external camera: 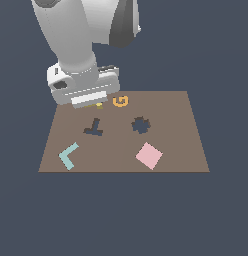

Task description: Insert a designated object into the corresponding slot on a board.

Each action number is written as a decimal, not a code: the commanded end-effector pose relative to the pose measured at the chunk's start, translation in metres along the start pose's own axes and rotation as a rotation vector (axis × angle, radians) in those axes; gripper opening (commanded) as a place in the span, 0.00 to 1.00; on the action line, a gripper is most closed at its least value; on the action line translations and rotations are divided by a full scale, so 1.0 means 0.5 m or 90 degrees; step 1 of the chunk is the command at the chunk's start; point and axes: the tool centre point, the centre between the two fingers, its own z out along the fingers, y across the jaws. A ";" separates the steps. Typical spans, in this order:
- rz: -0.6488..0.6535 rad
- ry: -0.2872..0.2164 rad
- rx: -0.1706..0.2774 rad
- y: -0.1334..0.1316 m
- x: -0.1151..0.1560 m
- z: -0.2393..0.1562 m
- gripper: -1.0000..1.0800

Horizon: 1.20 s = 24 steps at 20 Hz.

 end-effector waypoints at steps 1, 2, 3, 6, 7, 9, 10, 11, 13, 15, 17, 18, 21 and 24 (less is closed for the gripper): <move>0.054 0.000 0.000 -0.007 0.006 -0.001 0.00; 0.078 0.000 0.000 -0.010 0.009 -0.001 0.00; 0.102 0.000 0.000 -0.013 0.011 -0.001 0.00; 0.175 0.000 0.000 -0.022 0.021 -0.002 0.00; 0.199 0.000 0.000 -0.024 0.024 -0.002 0.00; 0.248 0.000 0.000 -0.029 0.031 -0.003 0.00; 0.273 0.001 0.000 -0.031 0.035 -0.003 0.00; 0.297 0.001 0.000 -0.033 0.038 -0.004 0.00; 0.347 0.001 0.000 -0.036 0.046 -0.004 0.00; 0.396 0.001 0.000 -0.039 0.054 -0.005 0.00; 0.446 0.001 0.000 -0.042 0.062 -0.005 0.00; 0.471 0.001 0.000 -0.043 0.067 -0.005 0.00; 0.546 0.001 0.000 -0.044 0.080 -0.006 0.00; 0.621 0.001 0.000 -0.045 0.093 -0.007 0.00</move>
